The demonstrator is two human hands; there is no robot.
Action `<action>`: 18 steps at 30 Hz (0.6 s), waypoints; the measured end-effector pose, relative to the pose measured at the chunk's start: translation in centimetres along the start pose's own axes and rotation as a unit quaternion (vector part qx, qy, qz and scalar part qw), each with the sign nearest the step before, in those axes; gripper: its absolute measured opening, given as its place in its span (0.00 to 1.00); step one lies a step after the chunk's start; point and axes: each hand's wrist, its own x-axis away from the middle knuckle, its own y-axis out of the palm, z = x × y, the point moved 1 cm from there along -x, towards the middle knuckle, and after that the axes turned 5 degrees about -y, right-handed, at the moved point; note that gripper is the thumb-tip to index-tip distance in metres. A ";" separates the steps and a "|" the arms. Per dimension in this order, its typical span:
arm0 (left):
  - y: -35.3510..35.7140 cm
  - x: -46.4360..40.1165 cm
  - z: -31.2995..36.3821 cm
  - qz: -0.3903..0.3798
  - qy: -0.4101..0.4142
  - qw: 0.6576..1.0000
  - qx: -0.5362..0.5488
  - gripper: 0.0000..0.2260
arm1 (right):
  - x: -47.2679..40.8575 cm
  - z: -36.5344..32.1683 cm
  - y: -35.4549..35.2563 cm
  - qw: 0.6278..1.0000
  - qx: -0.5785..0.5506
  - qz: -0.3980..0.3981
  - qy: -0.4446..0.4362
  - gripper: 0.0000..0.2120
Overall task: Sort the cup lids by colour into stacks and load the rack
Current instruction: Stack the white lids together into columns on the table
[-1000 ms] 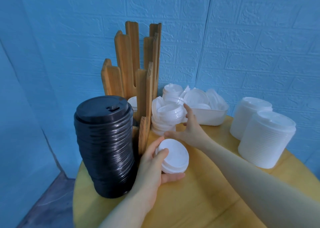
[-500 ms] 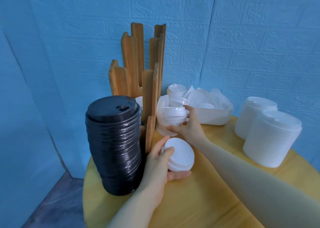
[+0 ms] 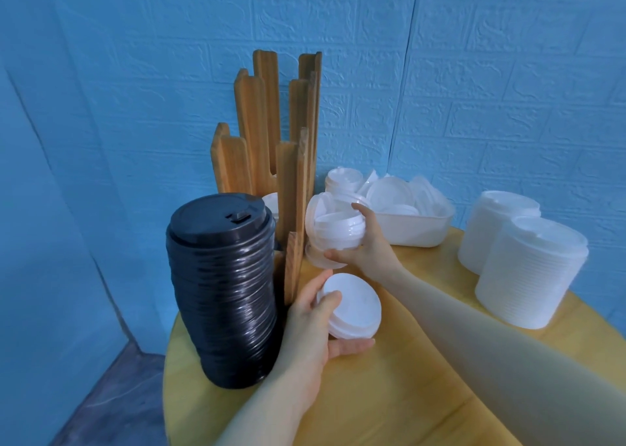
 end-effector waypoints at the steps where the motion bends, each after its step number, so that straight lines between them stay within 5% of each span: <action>1: 0.0 0.0 0.0 0.001 0.003 1.000 0.000 0.13 | 0.1 0.0 0.0 1.000 0.000 0.005 -0.002 0.48; 14: -0.1 -0.6 -0.5 0.000 0.022 0.999 -0.025 0.11 | 8.3 1.2 -6.7 0.996 0.007 0.078 0.048 0.45; 18: 0.3 -0.5 -0.8 0.023 0.046 0.998 -0.043 0.12 | 11.7 0.6 -8.4 0.996 0.017 0.057 0.063 0.51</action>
